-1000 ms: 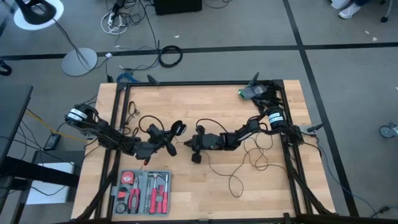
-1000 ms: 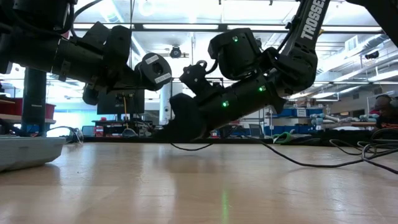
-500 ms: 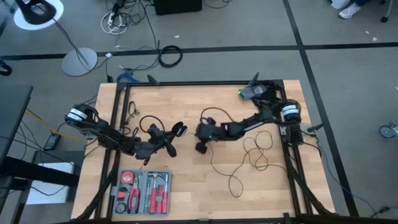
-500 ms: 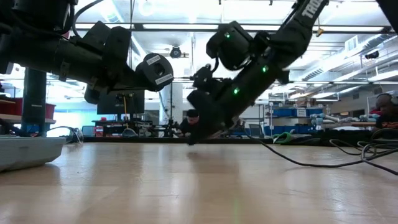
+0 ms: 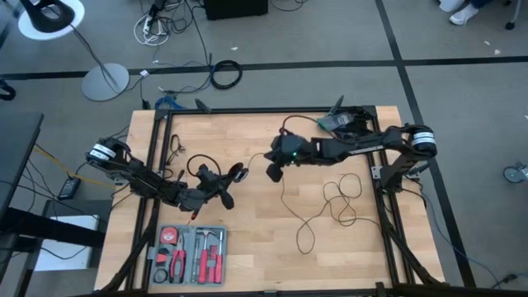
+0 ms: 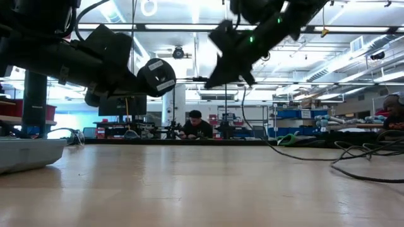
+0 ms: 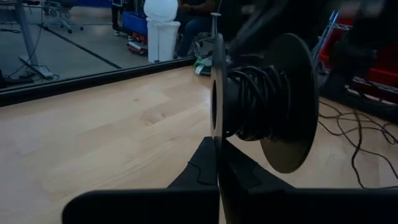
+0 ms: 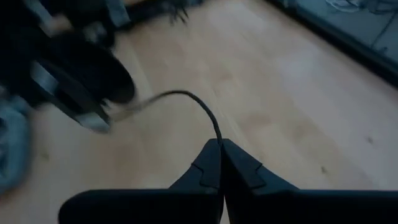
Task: Coil cords
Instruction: Coil the black wire onto the spool
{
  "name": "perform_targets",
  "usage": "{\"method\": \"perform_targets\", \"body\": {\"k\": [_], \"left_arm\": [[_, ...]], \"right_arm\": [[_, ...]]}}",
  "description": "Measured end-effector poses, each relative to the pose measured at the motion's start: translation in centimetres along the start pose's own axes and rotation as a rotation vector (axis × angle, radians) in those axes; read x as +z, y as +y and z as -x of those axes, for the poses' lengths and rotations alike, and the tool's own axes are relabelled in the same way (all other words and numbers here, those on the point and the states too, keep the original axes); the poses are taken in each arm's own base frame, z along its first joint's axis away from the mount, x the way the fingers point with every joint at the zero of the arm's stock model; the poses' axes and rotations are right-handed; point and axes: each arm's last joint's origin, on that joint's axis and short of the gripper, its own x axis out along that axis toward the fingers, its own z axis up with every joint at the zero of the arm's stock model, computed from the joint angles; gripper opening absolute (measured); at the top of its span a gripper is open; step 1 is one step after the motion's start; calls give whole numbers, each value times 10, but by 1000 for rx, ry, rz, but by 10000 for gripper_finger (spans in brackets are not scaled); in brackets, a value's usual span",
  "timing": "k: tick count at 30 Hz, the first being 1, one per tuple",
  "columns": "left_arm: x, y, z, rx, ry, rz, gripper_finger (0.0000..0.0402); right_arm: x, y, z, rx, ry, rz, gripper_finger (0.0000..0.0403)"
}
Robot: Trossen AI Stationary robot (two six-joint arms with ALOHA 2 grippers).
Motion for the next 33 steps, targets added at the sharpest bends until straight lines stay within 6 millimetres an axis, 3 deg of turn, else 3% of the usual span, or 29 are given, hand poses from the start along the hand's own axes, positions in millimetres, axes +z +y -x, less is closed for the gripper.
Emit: {"method": "perform_targets", "body": {"k": [7,15,22,33], "left_arm": [[-1,1,0,23,0,-7,0],[-5,4,0,72,9,30,0],[-2,-1,-2,66,10,26,0],[0,-3,-3,58,4,25,0]], "right_arm": [[48,26,19,102,-35,13,0],[68,74,7,189,-76,123,0],[50,98,-35,211,-70,219,0],[1,107,-82,211,80,244,0]]}}
